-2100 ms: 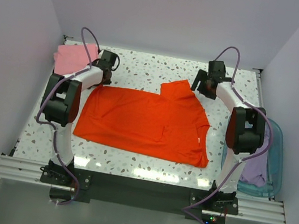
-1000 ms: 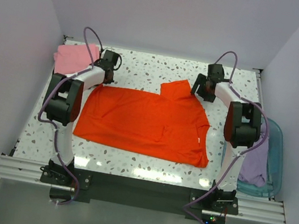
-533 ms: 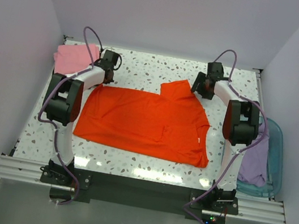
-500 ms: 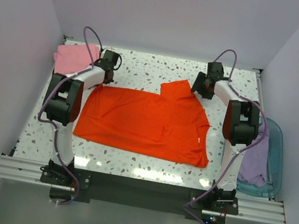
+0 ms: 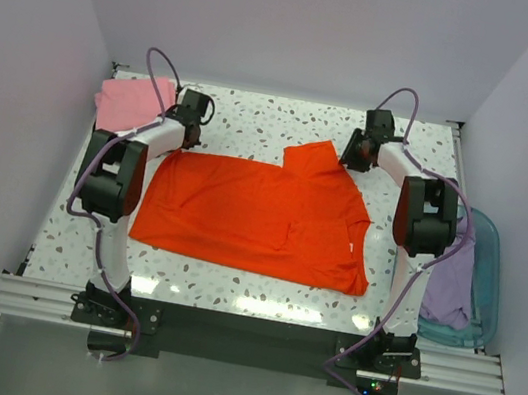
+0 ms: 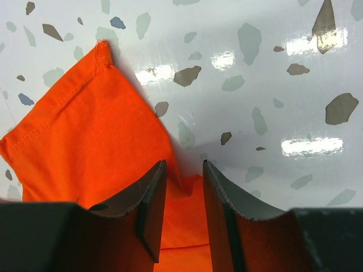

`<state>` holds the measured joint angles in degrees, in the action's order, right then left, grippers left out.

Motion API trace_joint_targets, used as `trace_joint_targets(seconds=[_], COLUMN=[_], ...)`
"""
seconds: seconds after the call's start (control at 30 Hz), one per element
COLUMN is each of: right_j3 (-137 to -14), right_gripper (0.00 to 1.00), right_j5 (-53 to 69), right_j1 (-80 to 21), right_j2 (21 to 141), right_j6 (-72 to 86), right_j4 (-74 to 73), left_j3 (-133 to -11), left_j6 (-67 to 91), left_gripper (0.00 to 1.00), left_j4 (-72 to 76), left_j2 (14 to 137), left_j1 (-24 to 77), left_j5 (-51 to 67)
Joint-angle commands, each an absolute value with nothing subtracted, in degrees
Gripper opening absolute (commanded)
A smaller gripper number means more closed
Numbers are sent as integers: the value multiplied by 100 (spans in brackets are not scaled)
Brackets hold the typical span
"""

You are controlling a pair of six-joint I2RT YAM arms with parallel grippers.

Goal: Fold and stack the t-shirts
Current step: Fold the tshirt

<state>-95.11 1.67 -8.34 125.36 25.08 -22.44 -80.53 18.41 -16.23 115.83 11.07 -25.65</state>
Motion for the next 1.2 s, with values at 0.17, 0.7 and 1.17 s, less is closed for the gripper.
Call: trace_joint_targets(seconds=[0.17,0.7,1.17], right_j3=[-9448,-9501,-9457], right_gripper=[29,0,0], right_j5=[290,325,299], right_j1=[-905,-896,-896], right_j2=[12445,12278,12278], right_j6=[2610,2654,2646], right_j4=[-2048,-2136,-2109], left_j3=[-7937,-7717,-7445], left_j6=[1890,1863,1916], left_gripper=[0,0,31], left_j4=[-1266,-1081,-941], left_j2=[11162,11013,10758], left_j1=[1134,1072,1081], left_j5=[-2540,-2452,-2663])
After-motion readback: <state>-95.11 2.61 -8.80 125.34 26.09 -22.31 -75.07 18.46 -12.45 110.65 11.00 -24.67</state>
